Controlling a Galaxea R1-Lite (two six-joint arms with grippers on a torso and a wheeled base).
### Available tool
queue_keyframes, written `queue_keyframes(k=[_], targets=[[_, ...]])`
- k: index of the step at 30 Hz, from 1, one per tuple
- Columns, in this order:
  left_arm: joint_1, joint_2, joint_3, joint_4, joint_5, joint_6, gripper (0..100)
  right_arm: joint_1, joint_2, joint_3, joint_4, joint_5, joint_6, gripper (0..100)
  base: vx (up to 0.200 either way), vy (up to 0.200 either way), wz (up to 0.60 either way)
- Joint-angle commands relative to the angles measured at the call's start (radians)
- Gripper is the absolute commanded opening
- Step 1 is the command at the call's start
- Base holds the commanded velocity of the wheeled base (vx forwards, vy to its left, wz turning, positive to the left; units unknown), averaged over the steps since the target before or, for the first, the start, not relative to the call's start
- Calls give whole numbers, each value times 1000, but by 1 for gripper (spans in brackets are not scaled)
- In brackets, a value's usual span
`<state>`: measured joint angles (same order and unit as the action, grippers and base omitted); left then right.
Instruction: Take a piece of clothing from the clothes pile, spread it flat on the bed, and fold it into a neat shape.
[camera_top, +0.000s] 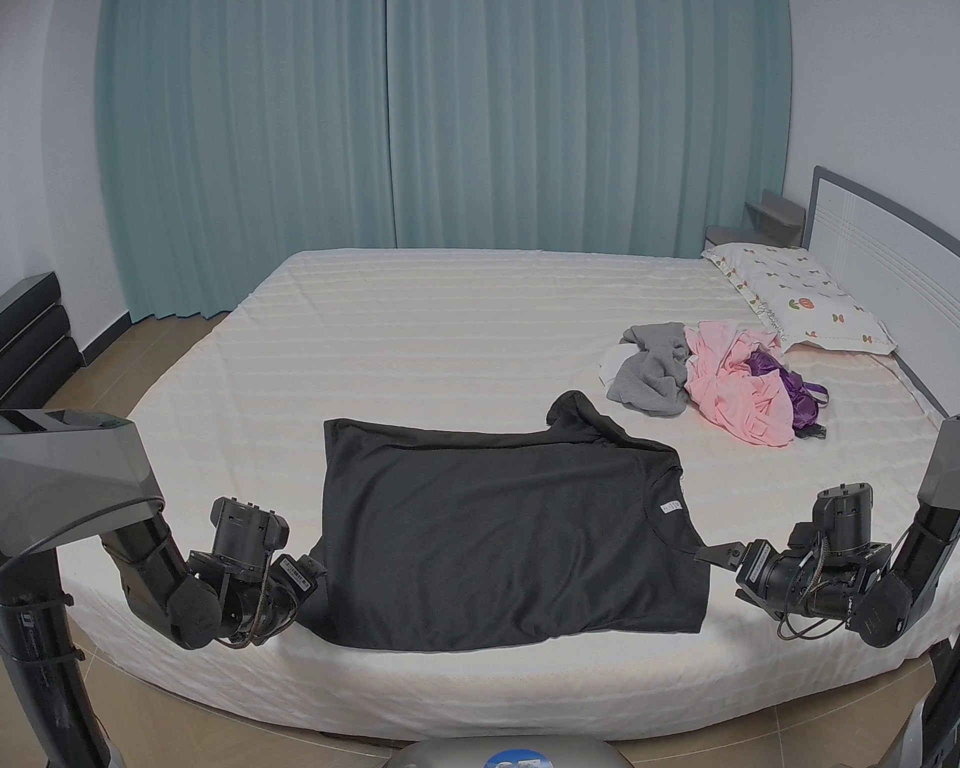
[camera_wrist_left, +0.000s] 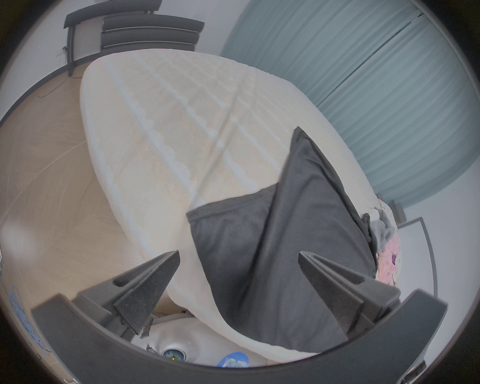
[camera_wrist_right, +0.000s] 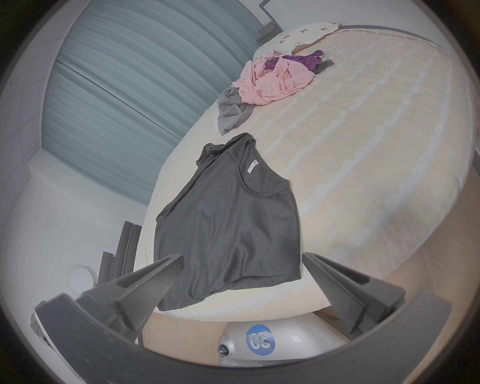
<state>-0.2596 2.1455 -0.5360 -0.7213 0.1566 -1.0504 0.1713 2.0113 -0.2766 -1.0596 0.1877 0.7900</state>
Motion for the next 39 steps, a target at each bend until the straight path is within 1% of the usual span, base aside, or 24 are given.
queue_keyframes(k=[1,3,14,15,20,27,28,32,39], targets=[[19,50,-15,-1,4,0,100,1,4,0,0,1,0,100,0,0,0],[43,70,-32,-1,4,-3,100,1,4,0,0,1,0,100,0,0,0],[46,106,-64,-1,8,1,100,2,18,-3,0,1,0,100,0,0,0],[46,108,-65,-1,8,3,0,1,20,-4,0,1,0,100,0,0,0],[48,108,-67,2,8,10,0,1,21,-4,-2,1,0,100,0,0,0],[59,85,1,6,17,92,0,-7,24,11,-54,-2,-2,100,0,0,0],[60,65,17,8,41,127,0,-7,24,14,-60,-2,-2,100,0,0,0],[56,19,68,8,106,210,0,-7,29,23,-62,-7,-9,100,0,0,0],[56,-32,126,11,181,306,0,-9,47,27,-62,-11,-18,100,0,0,0]])
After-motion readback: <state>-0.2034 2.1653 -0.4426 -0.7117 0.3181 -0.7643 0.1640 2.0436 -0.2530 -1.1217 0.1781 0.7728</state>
